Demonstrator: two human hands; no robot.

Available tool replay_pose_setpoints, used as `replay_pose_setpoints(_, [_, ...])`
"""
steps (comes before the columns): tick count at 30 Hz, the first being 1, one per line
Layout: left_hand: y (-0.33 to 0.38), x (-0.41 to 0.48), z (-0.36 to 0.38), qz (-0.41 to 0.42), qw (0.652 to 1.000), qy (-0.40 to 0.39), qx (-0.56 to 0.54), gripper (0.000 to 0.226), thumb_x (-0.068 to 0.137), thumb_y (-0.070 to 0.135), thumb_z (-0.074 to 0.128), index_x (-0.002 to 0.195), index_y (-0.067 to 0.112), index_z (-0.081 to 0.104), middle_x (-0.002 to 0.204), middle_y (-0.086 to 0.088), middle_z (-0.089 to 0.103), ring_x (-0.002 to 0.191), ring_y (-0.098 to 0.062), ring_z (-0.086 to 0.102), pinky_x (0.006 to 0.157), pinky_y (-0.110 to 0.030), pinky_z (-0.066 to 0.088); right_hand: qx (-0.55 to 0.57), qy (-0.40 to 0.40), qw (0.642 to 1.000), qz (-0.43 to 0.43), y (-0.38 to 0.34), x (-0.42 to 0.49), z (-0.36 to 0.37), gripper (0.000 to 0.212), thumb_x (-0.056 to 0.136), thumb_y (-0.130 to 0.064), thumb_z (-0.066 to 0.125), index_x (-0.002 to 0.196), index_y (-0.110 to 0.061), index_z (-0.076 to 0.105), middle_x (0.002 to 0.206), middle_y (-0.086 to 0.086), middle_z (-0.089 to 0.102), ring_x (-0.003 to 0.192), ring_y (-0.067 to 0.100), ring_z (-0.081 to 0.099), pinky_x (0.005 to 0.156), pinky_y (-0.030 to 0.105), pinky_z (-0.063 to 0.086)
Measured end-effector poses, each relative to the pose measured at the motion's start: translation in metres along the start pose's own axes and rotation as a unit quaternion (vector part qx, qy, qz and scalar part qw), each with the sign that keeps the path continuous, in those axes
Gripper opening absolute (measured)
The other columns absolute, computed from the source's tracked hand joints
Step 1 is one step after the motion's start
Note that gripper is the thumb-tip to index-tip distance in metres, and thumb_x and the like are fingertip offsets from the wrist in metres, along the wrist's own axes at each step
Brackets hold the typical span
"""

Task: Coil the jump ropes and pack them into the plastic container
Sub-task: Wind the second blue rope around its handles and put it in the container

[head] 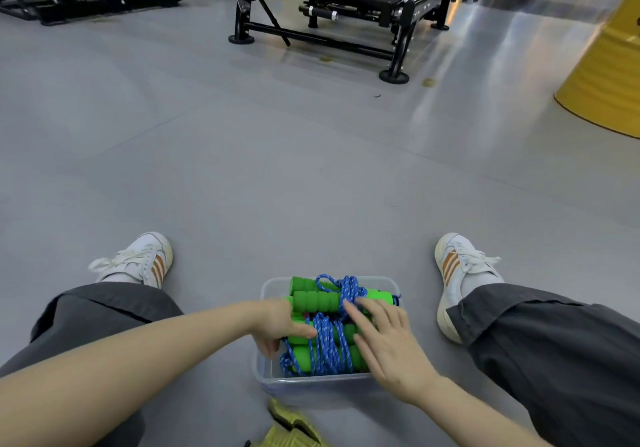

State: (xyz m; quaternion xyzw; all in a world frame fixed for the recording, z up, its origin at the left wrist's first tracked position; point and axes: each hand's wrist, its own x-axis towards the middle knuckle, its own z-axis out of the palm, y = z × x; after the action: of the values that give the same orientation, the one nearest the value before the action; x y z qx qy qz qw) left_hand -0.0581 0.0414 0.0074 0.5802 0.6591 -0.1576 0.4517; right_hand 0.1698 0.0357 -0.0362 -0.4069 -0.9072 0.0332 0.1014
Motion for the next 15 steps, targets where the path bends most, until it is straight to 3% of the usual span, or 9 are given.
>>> replay_pose_setpoints(2, [0.005,0.0,0.002,-0.017,0.999,0.006,0.04,0.063,0.088,0.065,0.042,0.071,0.005,0.056,0.104,-0.019,0.07,0.052,-0.012,0.054,0.057,-0.018,0.048,-0.002,-0.015,0.996,0.092,-0.002,-0.001,0.004,0.054,0.098,-0.041,0.012,0.141,-0.017,0.034,0.14,0.007,0.038,0.124,0.026,0.038,0.106,0.04,0.022])
replay_pose_setpoints(5, [0.009,0.003,0.005,-0.034,0.995,0.037,0.091,0.065,0.086,0.068,0.041,0.069,0.006,0.054,0.102,-0.016,0.071,0.054,-0.015,0.051,0.066,-0.027,0.047,-0.041,-0.052,0.989,0.135,-0.001,0.003,0.006,0.059,0.096,-0.05,0.011,0.144,-0.02,0.029,0.143,0.014,0.042,0.13,0.029,0.032,0.111,0.044,0.012])
replay_pose_setpoints(7, [0.008,0.004,0.009,-0.019,0.989,0.119,0.083,0.063,0.079,0.07,0.051,0.094,0.01,0.064,0.107,-0.009,0.069,0.072,-0.018,0.059,0.076,-0.028,0.048,-0.057,-0.077,0.987,0.131,-0.001,0.005,0.006,0.061,0.095,-0.054,0.01,0.144,-0.02,0.026,0.144,0.014,0.043,0.132,0.028,0.029,0.109,0.045,0.013])
replay_pose_setpoints(9, [0.005,-0.005,0.012,0.032,0.967,0.248,0.056,0.068,0.07,0.066,0.064,0.121,0.022,0.053,0.117,0.003,0.058,0.101,-0.016,0.057,0.086,-0.03,0.047,-0.052,-0.089,0.988,0.115,0.0,0.003,0.005,0.063,0.096,-0.054,0.011,0.145,-0.018,0.026,0.146,0.012,0.041,0.135,0.025,0.028,0.107,0.045,0.017])
replay_pose_setpoints(10, [0.005,-0.01,0.013,0.069,0.947,0.298,0.094,0.073,0.071,0.064,0.063,0.129,0.023,0.044,0.126,0.003,0.05,0.115,-0.017,0.05,0.093,-0.031,0.043,-0.051,-0.092,0.989,0.106,0.0,0.003,0.006,0.062,0.096,-0.053,0.011,0.145,-0.018,0.027,0.146,0.011,0.04,0.135,0.024,0.027,0.106,0.045,0.017])
replay_pose_setpoints(12, [0.004,-0.015,0.016,0.158,0.913,0.317,0.204,0.083,0.081,0.064,0.037,0.146,0.016,0.022,0.151,-0.005,0.026,0.139,-0.022,0.025,0.114,-0.034,0.019,-0.045,-0.088,0.992,0.083,0.002,0.003,0.008,0.059,0.097,-0.05,0.01,0.14,-0.017,0.034,0.146,0.01,0.041,0.135,0.023,0.027,0.109,0.041,0.013])
replay_pose_setpoints(14, [0.006,-0.013,0.02,0.212,0.906,0.264,0.253,0.091,0.077,0.067,0.004,0.151,0.014,-0.003,0.159,-0.006,-0.007,0.147,-0.02,-0.008,0.115,-0.029,-0.011,-0.015,-0.077,0.994,0.07,0.005,0.006,0.006,0.054,0.098,-0.044,0.011,0.134,-0.016,0.04,0.145,0.008,0.041,0.135,0.022,0.032,0.112,0.032,0.007])
replay_pose_setpoints(15, [0.006,-0.011,0.021,0.217,0.911,0.236,0.257,0.096,0.075,0.073,-0.005,0.15,0.013,-0.011,0.156,-0.005,-0.018,0.144,-0.018,-0.019,0.112,-0.028,-0.017,0.017,-0.081,0.994,0.071,0.005,0.008,0.004,0.055,0.098,-0.044,0.011,0.135,-0.015,0.04,0.147,0.005,0.037,0.137,0.021,0.032,0.113,0.027,0.004])
